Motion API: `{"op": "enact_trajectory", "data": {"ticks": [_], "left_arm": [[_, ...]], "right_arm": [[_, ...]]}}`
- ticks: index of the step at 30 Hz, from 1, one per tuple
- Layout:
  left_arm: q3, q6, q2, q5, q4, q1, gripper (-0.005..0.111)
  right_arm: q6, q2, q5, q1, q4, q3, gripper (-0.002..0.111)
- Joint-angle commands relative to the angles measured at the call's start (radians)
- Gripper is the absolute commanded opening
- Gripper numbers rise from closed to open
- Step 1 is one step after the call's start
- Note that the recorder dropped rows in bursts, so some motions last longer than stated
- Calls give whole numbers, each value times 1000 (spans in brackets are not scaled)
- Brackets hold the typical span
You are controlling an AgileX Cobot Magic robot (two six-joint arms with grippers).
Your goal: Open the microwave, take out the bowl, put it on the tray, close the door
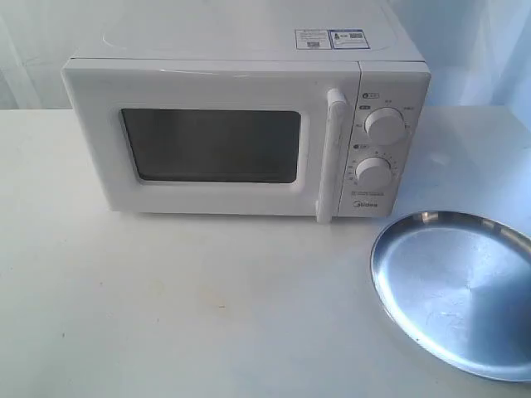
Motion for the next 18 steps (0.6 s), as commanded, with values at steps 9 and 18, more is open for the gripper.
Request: {"op": "enact_trajectory", "data": {"ticks": [9,18], "left_arm": [[3,-2,-4,1,-8,3,0],[3,-2,-4,1,-8,3,0]], "right_arm": [[135,-7,-908,-6,66,1,0],[464,-7,-1090,-6,-73,-72,0]]}}
